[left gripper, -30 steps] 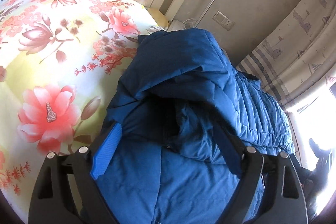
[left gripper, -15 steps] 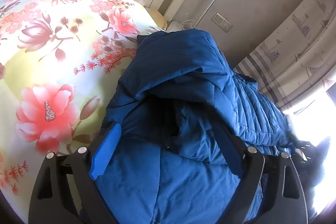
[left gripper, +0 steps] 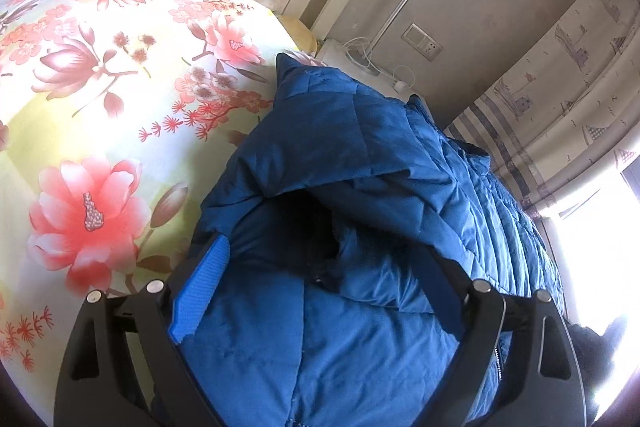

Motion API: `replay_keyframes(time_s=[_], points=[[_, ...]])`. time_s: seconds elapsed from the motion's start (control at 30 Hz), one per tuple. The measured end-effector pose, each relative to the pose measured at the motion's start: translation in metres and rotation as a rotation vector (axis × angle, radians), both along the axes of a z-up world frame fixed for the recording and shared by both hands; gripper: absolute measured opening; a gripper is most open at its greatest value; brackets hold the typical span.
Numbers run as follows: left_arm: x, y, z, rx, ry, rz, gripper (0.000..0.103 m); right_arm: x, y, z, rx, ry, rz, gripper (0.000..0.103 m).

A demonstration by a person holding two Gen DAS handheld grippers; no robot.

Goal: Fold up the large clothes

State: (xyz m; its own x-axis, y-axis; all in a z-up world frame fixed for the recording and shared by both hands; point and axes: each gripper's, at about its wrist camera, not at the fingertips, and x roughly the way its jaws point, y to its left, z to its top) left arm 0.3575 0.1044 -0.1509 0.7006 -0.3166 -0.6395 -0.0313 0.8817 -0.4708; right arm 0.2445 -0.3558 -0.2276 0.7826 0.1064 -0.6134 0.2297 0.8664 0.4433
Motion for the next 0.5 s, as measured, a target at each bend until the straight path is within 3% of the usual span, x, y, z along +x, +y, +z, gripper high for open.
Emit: replay_keyframes(time_s=[0.07, 0.13, 0.17, 0.2, 0.27, 0.33, 0.4, 0.47, 0.5], points=[[0.000, 0.000, 0.000, -0.002, 0.000, 0.000, 0.090, 0.000, 0.016, 0.021, -0.099, -0.060, 0.014, 0.021], [0.000, 0.000, 0.000, -0.001, -0.001, 0.000, 0.090, 0.009, 0.040, 0.039, -0.207, -0.106, 0.075, 0.034], [0.000, 0.000, 0.000, -0.002, -0.001, 0.000, 0.090, 0.015, 0.050, 0.041, -0.247, -0.114, 0.107, 0.067], [0.000, 0.001, -0.001, -0.004, -0.002, 0.000, 0.090, 0.025, 0.064, 0.041, -0.310, -0.109, 0.146, 0.082], [-0.002, 0.003, -0.001, -0.008, -0.006, 0.000, 0.090, 0.039, 0.081, 0.031, -0.414, -0.091, 0.180, 0.075], [-0.012, 0.005, 0.004, 0.023, -0.034, 0.022, 0.083, 0.058, 0.091, 0.003, -0.479, 0.029, 0.210, 0.066], [-0.045, 0.015, 0.025, 0.101, -0.180, 0.180, 0.078, 0.063, 0.089, -0.016, -0.470, 0.041, 0.217, 0.067], [-0.071, 0.024, 0.054, 0.101, -0.342, 0.293, 0.079, 0.064, 0.087, -0.017, -0.449, 0.044, 0.219, 0.067], [-0.077, 0.023, 0.073, 0.089, -0.407, 0.296, 0.082, 0.064, 0.088, -0.017, -0.451, 0.047, 0.221, 0.067]])
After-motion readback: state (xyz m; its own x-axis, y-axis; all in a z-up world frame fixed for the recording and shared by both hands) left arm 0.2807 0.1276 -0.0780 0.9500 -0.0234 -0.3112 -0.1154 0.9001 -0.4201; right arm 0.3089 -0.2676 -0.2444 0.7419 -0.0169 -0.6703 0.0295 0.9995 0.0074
